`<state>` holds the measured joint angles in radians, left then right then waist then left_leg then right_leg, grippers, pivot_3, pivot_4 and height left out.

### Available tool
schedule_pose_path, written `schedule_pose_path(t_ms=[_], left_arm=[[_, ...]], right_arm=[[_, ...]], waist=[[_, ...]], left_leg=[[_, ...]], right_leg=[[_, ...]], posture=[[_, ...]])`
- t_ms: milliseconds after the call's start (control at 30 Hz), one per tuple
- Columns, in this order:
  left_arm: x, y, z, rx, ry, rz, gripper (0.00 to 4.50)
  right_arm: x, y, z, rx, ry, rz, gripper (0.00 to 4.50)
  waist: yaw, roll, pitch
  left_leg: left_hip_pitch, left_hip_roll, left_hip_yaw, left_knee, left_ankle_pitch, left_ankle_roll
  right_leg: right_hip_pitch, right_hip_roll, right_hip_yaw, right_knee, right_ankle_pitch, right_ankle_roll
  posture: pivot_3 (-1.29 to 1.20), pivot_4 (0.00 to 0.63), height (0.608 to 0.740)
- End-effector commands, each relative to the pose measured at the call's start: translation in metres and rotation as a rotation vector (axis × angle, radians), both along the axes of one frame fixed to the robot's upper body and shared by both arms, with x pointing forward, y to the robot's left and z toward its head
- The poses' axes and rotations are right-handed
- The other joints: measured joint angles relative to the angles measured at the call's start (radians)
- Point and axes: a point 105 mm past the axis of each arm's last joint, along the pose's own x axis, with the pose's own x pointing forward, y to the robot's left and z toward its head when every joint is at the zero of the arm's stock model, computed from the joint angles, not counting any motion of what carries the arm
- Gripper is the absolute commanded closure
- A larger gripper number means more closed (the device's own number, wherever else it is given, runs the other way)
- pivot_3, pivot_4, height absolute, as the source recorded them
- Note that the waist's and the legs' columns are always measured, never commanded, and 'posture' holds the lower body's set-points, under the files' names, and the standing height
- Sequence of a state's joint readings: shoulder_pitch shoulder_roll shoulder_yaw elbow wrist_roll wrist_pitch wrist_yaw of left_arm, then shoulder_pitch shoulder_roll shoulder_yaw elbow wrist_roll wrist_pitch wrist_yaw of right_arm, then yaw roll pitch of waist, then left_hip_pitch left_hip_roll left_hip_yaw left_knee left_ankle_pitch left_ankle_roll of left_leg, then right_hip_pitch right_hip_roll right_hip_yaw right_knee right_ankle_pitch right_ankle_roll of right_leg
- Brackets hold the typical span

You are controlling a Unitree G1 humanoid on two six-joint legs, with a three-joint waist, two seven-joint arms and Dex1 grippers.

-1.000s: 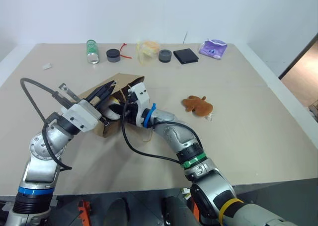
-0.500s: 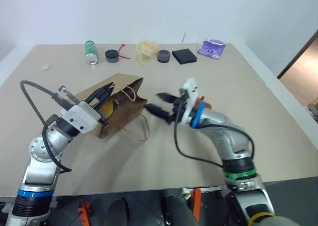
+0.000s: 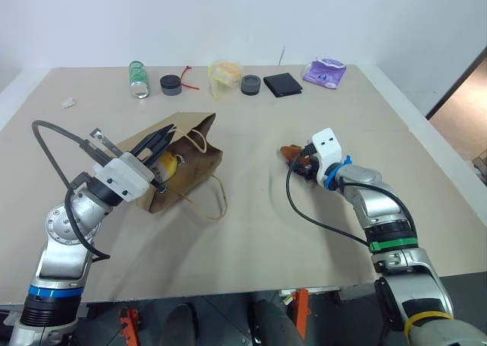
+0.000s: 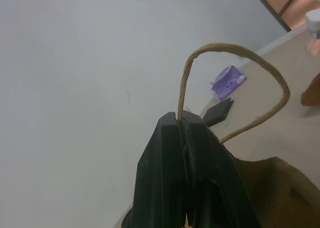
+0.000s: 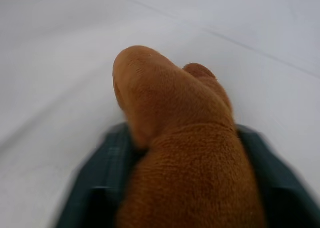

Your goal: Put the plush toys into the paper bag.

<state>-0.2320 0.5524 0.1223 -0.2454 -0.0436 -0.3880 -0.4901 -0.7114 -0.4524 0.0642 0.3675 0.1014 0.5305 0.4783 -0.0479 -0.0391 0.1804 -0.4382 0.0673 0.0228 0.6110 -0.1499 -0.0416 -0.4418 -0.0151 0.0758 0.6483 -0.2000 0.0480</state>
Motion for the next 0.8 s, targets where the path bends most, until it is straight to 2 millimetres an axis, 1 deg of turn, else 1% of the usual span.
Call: schedule_pose_path(t_ms=[33, 100, 133, 167, 200, 233, 267, 333, 367, 400, 500, 533, 600, 633, 700, 800], left_arm=[[-0.004, 0.0, 0.01, -0.002, -0.041, -0.014, 4.5], [-0.005, -0.001, 0.01, -0.003, -0.04, -0.016, 4.5], [-0.005, -0.001, 0.01, -0.003, -0.04, -0.017, 4.5], [-0.005, 0.0, 0.011, -0.006, -0.042, -0.015, 4.5], [-0.004, 0.0, 0.012, -0.009, -0.044, -0.011, 4.5], [-0.004, 0.001, 0.013, -0.015, -0.046, -0.007, 4.5], [-0.003, 0.002, 0.013, -0.019, -0.047, -0.005, 4.5], [-0.003, 0.001, 0.014, -0.021, -0.049, -0.006, 4.5], [-0.003, 0.0, 0.014, -0.022, -0.049, -0.008, 4.5], [-0.004, -0.001, 0.014, -0.023, -0.05, -0.01, 4.5], [-0.004, -0.004, 0.014, -0.028, -0.051, -0.019, 4.5], [-0.004, -0.005, 0.014, -0.029, -0.05, -0.021, 4.5], [-0.003, -0.006, 0.013, -0.03, -0.048, -0.022, 4.5], [-0.003, -0.006, 0.013, -0.031, -0.048, -0.023, 4.5], [-0.003, -0.007, 0.014, -0.031, -0.048, -0.026, 4.5], [-0.004, -0.008, 0.013, -0.026, -0.048, -0.028, 4.5]], right_arm=[[0.0, 0.005, 0.024, 0.102, -0.063, 0.027, 3.46], [-0.012, 0.03, 0.05, 0.279, -0.12, 0.175, 4.03], [-0.025, 0.049, 0.067, 0.378, -0.147, 0.29, 4.11], [-0.039, 0.066, 0.079, 0.448, -0.152, 0.389, 4.12], [-0.052, 0.08, 0.085, 0.489, -0.131, 0.471, 4.12], [-0.064, 0.094, 0.086, 0.499, -0.106, 0.542, 4.12], [-0.072, 0.104, 0.084, 0.492, -0.079, 0.578, 4.12], [-0.084, 0.124, 0.077, 0.473, -0.034, 0.634, 4.12], [-0.091, 0.136, 0.073, 0.466, -0.01, 0.667, 4.12], [-0.094, 0.146, 0.068, 0.466, 0.014, 0.687, 4.12], [-0.092, 0.178, 0.057, 0.462, 0.057, 0.698, 4.12], [-0.09, 0.19, 0.053, 0.453, 0.067, 0.701, 4.12], [-0.081, 0.205, 0.049, 0.446, 0.075, 0.681, 4.12], [-0.075, 0.214, 0.05, 0.446, 0.071, 0.67, 4.12], [-0.07, 0.23, 0.055, 0.457, 0.052, 0.674, 4.12], [-0.06, 0.25, 0.07, 0.506, 0.01, 0.653, 4.12]], waist=[[0.0, 0.0, 0.0], [-0.001, 0.0, 0.0], [-0.001, 0.0, 0.0], [-0.001, 0.0, 0.0], [-0.003, 0.001, 0.0], [-0.005, 0.001, 0.0], [-0.004, 0.001, 0.0], [0.0, 0.0, 0.0], [0.0, 0.0, 0.0], [0.001, 0.0, 0.0], [0.0, 0.0, 0.0], [-0.002, 0.0, 0.0], [-0.002, 0.0, 0.0], [-0.002, 0.0, 0.0], [-0.002, 0.0, 0.0], [-0.001, 0.0, 0.0]], left_leg=[[0.0, 0.0, 0.0, 0.0, 0.0, 0.0], [0.0, 0.0, 0.0, 0.0, 0.0, 0.0], [0.0, 0.0, 0.0, 0.0, 0.0, 0.0], [0.0, 0.0, 0.0, 0.0, 0.0, 0.0], [0.0, 0.0, -0.001, -0.001, 0.0, 0.0], [0.001, 0.001, -0.001, -0.001, 0.0, 0.0], [0.001, 0.001, -0.001, -0.002, 0.0, 0.0], [0.001, 0.001, -0.003, -0.002, 0.0, 0.0], [0.001, 0.001, -0.003, -0.002, 0.0, 0.0], [0.001, 0.001, -0.003, -0.002, 0.0, 0.0], [0.001, 0.001, -0.003, -0.001, 0.0, 0.0], [0.001, 0.001, -0.003, -0.001, 0.0, 0.0], [0.001, 0.001, -0.003, -0.001, 0.001, 0.0], [0.001, 0.001, -0.003, -0.001, 0.001, 0.0], [0.001, 0.001, -0.003, -0.001, 0.002, 0.001], [0.0, 0.001, -0.003, -0.001, 0.002, 0.001]], right_leg=[[0.0, 0.0, 0.0, 0.0, 0.0, 0.0], [0.0, 0.0, 0.0, 0.0, 0.0, 0.0], [0.0, 0.0, 0.0, 0.0, 0.0, 0.0], [0.0, 0.001, 0.0, 0.0, 0.0, 0.0], [0.0, 0.001, 0.0, 0.0, 0.0, 0.0], [0.0, 0.002, 0.0, 0.0, 0.001, 0.001], [0.0, 0.002, 0.0, 0.0, 0.002, 0.003], [0.0, 0.002, -0.001, 0.0, 0.001, 0.002], [0.001, 0.002, -0.001, 0.0, -0.001, -0.001], [0.001, 0.002, -0.001, 0.0, -0.001, -0.001], [0.0, 0.001, -0.001, 0.0, 0.0, -0.001], [0.0, 0.002, -0.001, 0.0, 0.0, -0.001], [0.0, 0.002, -0.001, 0.0, 0.001, -0.002], [0.0, 0.002, -0.001, 0.0, 0.002, -0.002], [0.0, 0.002, -0.001, 0.0, 0.003, -0.002], [0.0, 0.002, -0.001, 0.0, 0.003, -0.002]], posture=[[0.0, 0.15, 0.74], [0.0, 0.15, 0.74], [0.0, 0.15, 0.74], [0.0, 0.15, 0.74], [0.0, 0.15, 0.74], [0.0, 0.15, 0.74], [0.0, 0.15, 0.74], [0.0, 0.15, 0.74], [0.0, 0.15, 0.74], [0.0, 0.15, 0.74], [0.0, 0.15, 0.74], [0.0, 0.15, 0.74], [0.0, 0.15, 0.74], [0.0, 0.15, 0.74], [0.0, 0.15, 0.74], [0.0, 0.15, 0.74]])
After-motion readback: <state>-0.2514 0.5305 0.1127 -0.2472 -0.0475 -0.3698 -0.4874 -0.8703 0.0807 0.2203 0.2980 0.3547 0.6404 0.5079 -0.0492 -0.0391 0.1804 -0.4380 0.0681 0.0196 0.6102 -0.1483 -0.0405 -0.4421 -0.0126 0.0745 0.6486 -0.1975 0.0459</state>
